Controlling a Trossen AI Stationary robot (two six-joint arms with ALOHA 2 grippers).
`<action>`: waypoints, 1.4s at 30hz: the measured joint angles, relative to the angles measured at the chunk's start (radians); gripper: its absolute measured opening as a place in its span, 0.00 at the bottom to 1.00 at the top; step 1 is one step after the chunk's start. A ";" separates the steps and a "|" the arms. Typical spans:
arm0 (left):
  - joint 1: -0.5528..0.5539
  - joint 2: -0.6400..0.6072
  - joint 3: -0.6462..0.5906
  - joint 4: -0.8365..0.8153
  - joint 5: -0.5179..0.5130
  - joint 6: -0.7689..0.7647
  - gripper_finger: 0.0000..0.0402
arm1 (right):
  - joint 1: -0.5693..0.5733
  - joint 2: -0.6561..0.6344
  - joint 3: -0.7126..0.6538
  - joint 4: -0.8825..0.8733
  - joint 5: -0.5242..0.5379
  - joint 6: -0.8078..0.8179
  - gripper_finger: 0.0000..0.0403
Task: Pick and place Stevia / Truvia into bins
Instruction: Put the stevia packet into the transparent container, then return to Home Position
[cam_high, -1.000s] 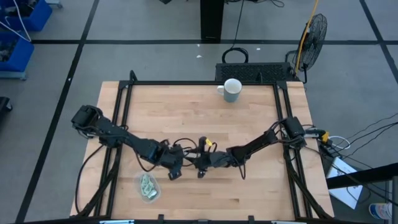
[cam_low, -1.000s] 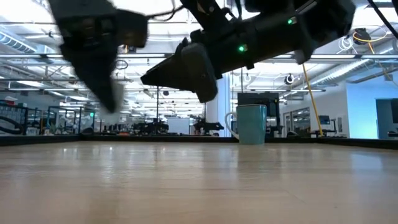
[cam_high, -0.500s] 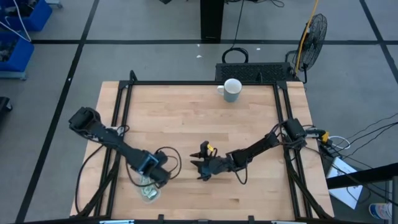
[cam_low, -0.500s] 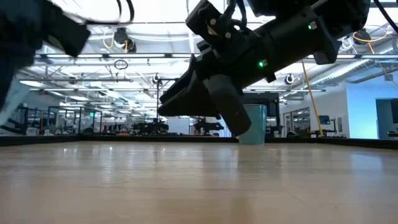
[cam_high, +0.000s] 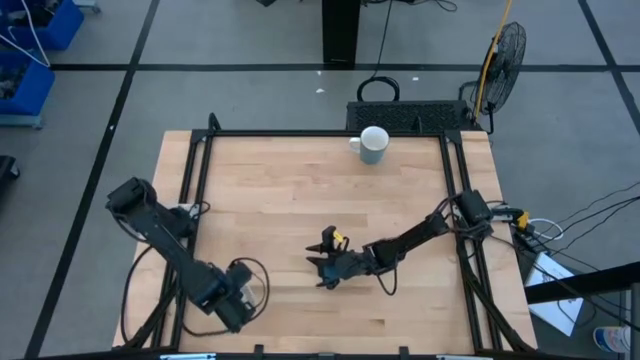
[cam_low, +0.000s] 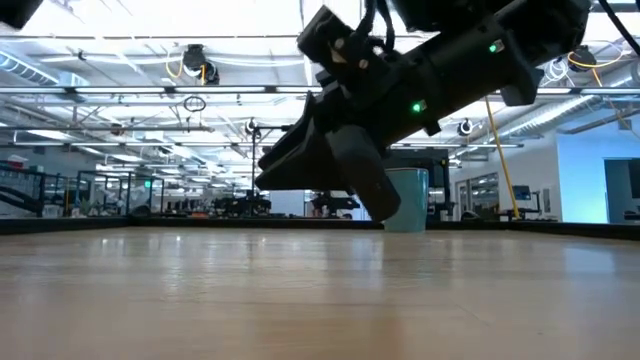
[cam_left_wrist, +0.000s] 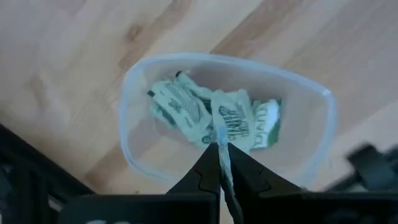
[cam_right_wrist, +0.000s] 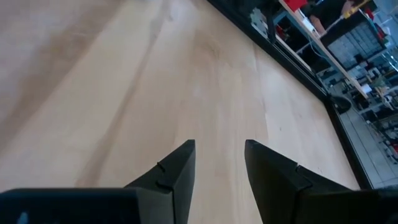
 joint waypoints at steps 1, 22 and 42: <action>-0.010 0.008 -0.009 0.010 -0.009 -0.011 0.04 | 0.006 0.000 0.000 0.002 -0.001 0.000 0.33; 0.064 -0.005 -0.047 0.072 -0.106 0.006 0.32 | 0.056 -0.279 0.000 -0.406 0.122 0.028 0.33; 0.307 -0.376 0.004 -0.080 -0.743 0.666 0.33 | 0.093 -1.045 -0.001 -1.301 0.191 0.630 0.33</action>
